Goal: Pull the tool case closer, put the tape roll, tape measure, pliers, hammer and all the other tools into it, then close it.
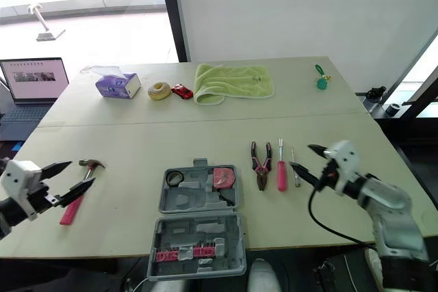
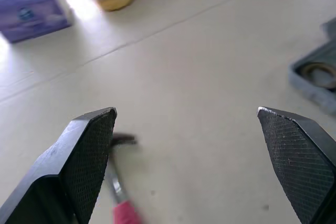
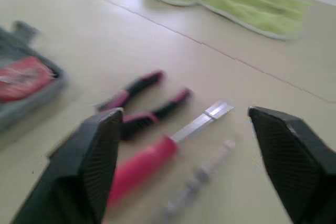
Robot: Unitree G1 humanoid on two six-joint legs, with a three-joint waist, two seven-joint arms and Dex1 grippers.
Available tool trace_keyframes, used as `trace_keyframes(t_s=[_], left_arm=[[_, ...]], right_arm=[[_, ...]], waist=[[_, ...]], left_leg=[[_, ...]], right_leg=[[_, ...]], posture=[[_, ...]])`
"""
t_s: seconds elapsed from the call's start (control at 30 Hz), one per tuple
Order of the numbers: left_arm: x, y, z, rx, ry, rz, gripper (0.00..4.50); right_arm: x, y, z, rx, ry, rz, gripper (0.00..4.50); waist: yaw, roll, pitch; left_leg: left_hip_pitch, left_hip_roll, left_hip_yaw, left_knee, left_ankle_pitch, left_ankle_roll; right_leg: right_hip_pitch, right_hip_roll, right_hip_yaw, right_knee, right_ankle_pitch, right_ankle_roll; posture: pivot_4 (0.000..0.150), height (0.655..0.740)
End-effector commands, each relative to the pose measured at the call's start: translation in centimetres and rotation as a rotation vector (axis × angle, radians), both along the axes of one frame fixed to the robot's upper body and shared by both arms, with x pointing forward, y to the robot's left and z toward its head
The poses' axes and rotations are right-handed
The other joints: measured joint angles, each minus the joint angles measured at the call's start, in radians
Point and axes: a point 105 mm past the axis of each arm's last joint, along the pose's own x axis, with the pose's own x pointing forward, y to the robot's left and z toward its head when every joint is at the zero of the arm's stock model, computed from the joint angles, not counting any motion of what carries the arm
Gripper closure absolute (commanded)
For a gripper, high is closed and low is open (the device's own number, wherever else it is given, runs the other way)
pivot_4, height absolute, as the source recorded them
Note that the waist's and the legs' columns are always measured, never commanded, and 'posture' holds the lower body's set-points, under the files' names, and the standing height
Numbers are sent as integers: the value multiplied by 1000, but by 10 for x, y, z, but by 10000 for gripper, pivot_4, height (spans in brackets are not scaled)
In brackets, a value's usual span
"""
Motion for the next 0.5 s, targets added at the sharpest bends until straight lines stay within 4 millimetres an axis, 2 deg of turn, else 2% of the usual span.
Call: trace_keyframes(t_s=[0.03,0.13,0.23,0.4,0.5], left_arm=[[-28,41,-11,14,-14,195,0],[-52,57,-30,-2,35,283,0],[-68,69,-42,-16,54,349,0],[-69,72,-42,-47,27,374,0],[-58,63,-37,-42,15,322,0]], right_arm=[[-28,-50,-2,32,-46,-237,384],[-53,-80,-21,79,-11,-399,384],[-67,-96,-28,114,-5,-494,384],[-67,-89,-30,122,5,-466,384],[-59,-81,-22,123,-14,-435,384]], waist=[[-2,-1,0],[0,-2,-1],[0,-3,-2],[2,-3,-3],[2,-3,-4]], left_leg=[[0,0,1,-1,0,0],[0,1,2,-1,0,0],[1,3,2,0,0,0],[1,4,1,0,0,0],[1,4,1,0,0,0]], right_leg=[[0,0,0,0,0,0],[0,-1,1,-1,-1,0],[1,-1,1,-2,-3,-3],[1,-2,1,-2,-3,-3],[1,-2,1,-2,-3,-3]], posture=[[1500,7400],[1500,7400],[1500,7400],[1500,7400],[1500,7400]])
